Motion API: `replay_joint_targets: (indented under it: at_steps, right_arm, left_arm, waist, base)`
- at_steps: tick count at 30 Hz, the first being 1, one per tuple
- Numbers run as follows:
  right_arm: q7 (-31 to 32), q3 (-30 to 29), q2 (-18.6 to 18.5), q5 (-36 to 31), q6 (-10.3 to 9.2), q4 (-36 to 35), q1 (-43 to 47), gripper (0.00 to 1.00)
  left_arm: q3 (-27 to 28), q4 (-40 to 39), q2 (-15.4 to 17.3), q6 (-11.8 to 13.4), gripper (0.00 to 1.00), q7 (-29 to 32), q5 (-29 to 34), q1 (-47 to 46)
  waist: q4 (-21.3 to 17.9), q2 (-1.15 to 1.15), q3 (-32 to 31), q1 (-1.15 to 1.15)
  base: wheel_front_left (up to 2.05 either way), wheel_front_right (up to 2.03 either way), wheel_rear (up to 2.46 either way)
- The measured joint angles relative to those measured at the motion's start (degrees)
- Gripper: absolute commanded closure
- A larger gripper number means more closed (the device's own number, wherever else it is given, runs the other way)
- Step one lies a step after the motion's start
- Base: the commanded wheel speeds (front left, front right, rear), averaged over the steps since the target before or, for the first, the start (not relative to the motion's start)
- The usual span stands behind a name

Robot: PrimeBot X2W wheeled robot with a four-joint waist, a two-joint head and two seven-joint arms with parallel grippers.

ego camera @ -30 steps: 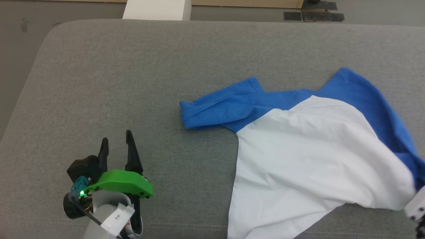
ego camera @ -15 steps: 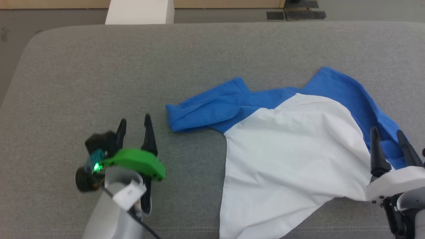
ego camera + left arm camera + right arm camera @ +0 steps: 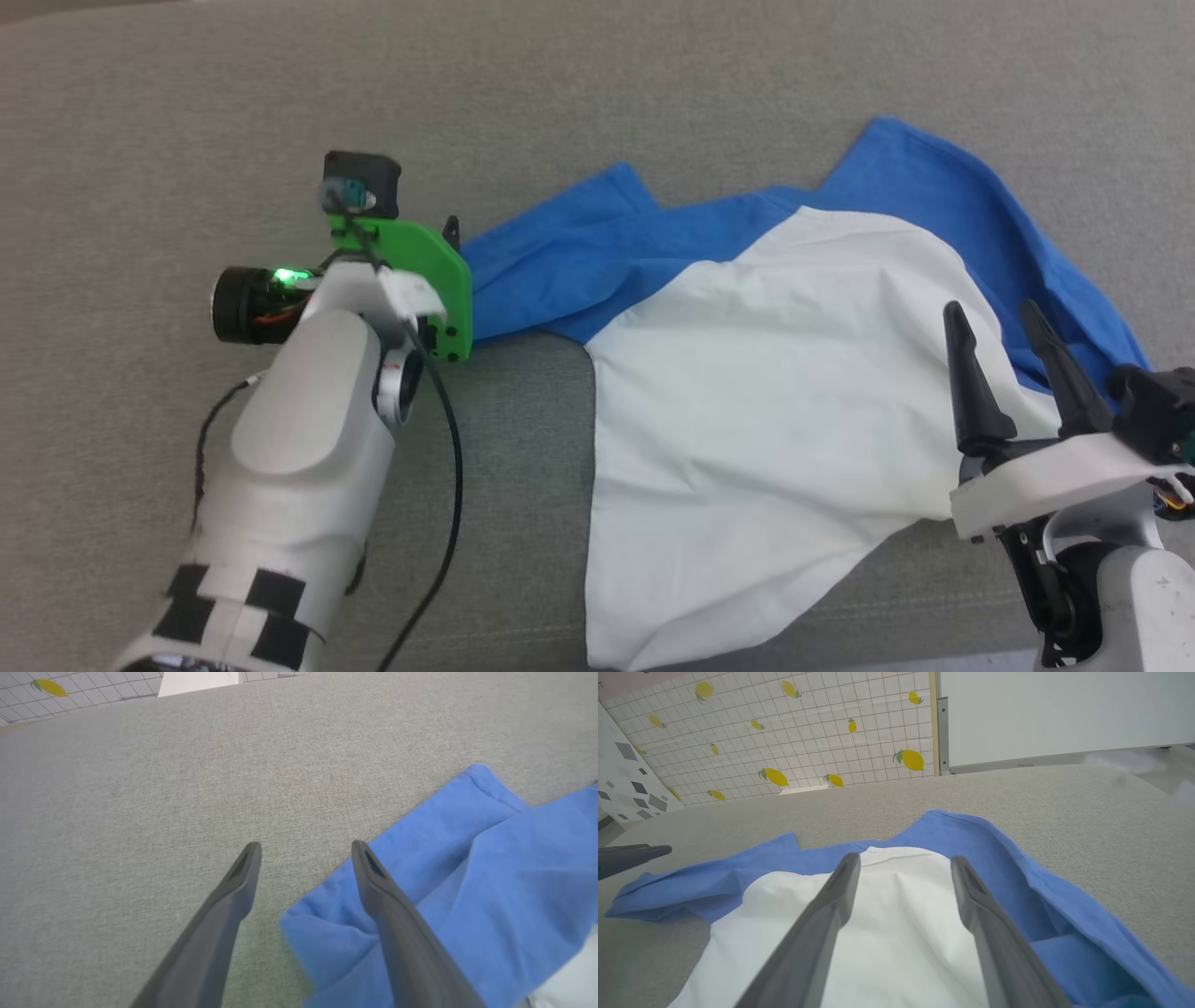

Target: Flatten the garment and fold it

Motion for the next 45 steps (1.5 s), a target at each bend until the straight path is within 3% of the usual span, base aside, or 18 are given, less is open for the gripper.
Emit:
replay_joint_targets:
  at_steps: [10,11,12,13,15,17,23,27,37,38,39,42,45]
  right_arm:
    - [-0.6,1.6,0.0,1.3,0.00,0.0,-1.4,0.00]
    - [-0.6,1.5,0.0,1.3,0.00,0.1,-1.4,0.00]
    - [-0.7,1.5,0.0,1.4,0.00,0.1,-1.4,0.00]
    - [-0.9,1.4,0.0,1.4,0.00,0.1,-1.4,0.00]
    - [-1.0,1.1,0.0,1.5,0.00,0.1,-1.5,0.00]
    - [-1.0,0.9,0.0,1.5,0.00,0.1,-1.5,0.00]
    - [-1.0,-0.3,0.0,1.5,0.00,0.1,-1.5,0.00]
    - [-0.4,-0.8,0.0,1.3,0.00,0.3,-1.4,0.00]
    - [2.1,-2.8,0.0,0.8,0.00,0.8,0.6,0.00]
    - [2.6,-3.1,0.0,0.8,0.00,1.0,0.9,0.00]
    - [3.2,-3.4,0.0,0.7,0.00,1.2,1.1,0.00]
    - [4.7,-3.8,0.0,0.1,0.00,1.8,1.2,0.00]
    - [6.3,-4.0,0.0,-1.2,0.00,2.3,1.2,0.00]
  left_arm:
    - [-4.1,9.1,1.6,-6.8,0.00,21.6,-0.3,-8.6]
    - [-4.3,9.2,1.7,-7.3,0.13,23.0,-0.3,-9.1]
    - [-4.3,9.2,1.8,-7.9,0.88,24.8,-0.8,-9.6]
    - [-4.2,9.1,1.8,-8.4,1.00,26.2,-1.6,-9.9]
    - [-4.1,8.1,1.7,-9.3,1.00,26.7,-2.9,-9.7]
    - [-3.4,6.0,1.8,-8.6,1.00,22.7,-3.3,-8.0]
    - [5.2,-1.5,2.9,-1.0,1.00,4.5,-6.6,1.2]
    - [11.7,-6.9,4.9,2.3,1.00,-3.2,-9.7,7.9]
    - [21.6,-16.0,6.0,9.2,0.98,-7.4,-15.0,29.3]
    - [21.9,-16.6,5.7,9.4,0.22,-7.6,-15.5,30.5]
    - [21.9,-17.2,5.2,9.3,0.00,-7.6,-15.8,31.8]
    - [21.7,-19.4,3.7,8.3,0.00,-9.3,-16.6,34.1]
    - [20.9,-22.6,2.3,6.1,0.00,-14.8,-16.9,34.8]
  waist:
    - [-3.4,0.00,4.6,0.00]
    - [-3.5,0.00,4.8,0.00]
    - [-3.6,0.00,5.0,0.00]
    - [-3.6,0.00,5.0,0.00]
    - [-3.3,0.00,5.0,0.00]
    - [-2.8,0.00,4.8,0.00]
    - [-0.8,0.00,2.9,0.00]
    - [0.7,0.00,0.9,0.00]
    - [4.4,0.00,-4.1,0.00]
    - [4.7,0.00,-4.4,0.00]
    - [5.1,0.00,-4.8,0.00]
    - [6.0,0.00,-5.7,0.00]
    - [6.9,0.00,-6.3,0.00]
  base:
    - [0.00,0.00,0.00]
    - [0.00,0.00,0.00]
    - [0.00,0.00,0.00]
    - [0.00,0.00,0.00]
    - [0.00,0.00,0.00]
    - [0.00,0.00,0.00]
    - [0.00,0.00,0.00]
    - [0.00,0.00,0.00]
    - [0.00,0.00,0.00]
    - [0.00,0.00,0.00]
    - [0.00,0.00,0.00]
    - [0.00,0.00,0.00]
    - [0.00,0.00,0.00]
